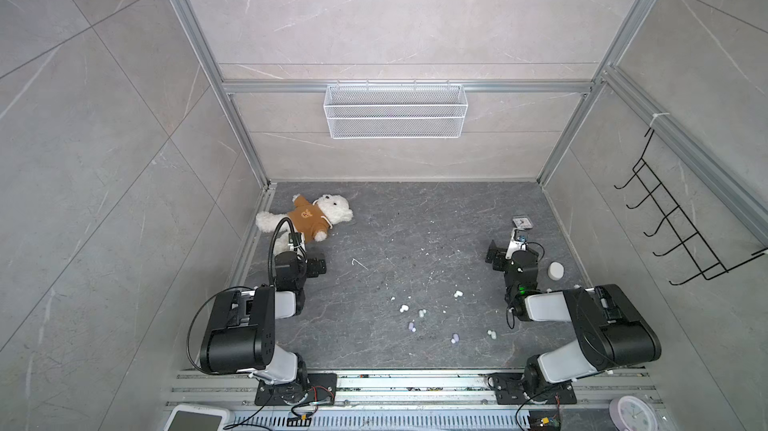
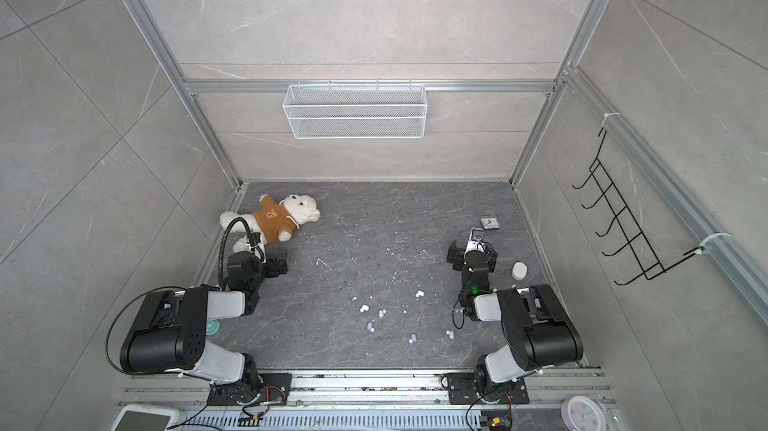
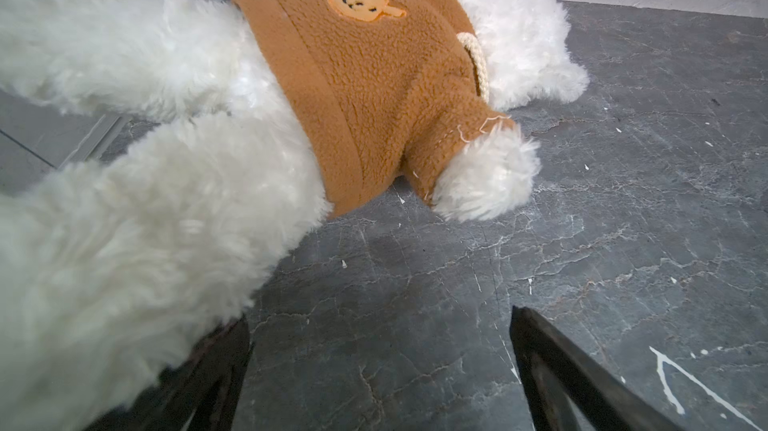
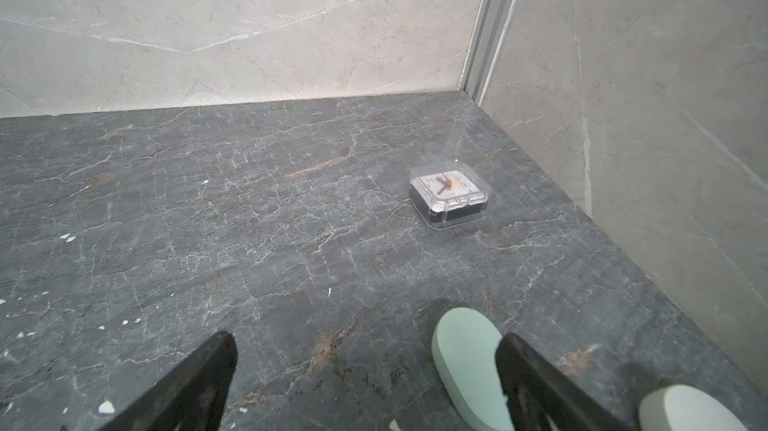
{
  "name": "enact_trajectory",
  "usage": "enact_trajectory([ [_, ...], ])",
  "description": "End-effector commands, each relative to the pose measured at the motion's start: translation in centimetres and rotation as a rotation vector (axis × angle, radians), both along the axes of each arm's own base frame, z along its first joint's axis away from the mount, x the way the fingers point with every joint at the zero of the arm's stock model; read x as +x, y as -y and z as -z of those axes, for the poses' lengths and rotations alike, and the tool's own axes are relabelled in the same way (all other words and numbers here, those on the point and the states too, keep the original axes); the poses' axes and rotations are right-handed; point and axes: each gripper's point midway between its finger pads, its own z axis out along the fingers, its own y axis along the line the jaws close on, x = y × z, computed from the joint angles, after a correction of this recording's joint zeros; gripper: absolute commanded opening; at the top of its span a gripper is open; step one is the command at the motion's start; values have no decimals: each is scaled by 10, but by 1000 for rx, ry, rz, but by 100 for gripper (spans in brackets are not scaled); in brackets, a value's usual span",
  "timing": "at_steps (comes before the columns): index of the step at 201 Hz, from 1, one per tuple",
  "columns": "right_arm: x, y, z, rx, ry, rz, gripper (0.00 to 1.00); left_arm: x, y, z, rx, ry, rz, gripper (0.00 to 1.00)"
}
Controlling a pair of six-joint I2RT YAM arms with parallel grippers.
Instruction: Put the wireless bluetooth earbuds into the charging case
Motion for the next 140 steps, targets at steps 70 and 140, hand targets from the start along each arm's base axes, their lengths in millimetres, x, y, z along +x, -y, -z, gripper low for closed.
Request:
enact_trajectory([
  [70,2,-2,-2,9,10,-7,100,9,-4,-19,10,64,-16,100],
  [140,3,-1,-1,14,6,-8,100,9,-4,-18,10,62,-16,100],
])
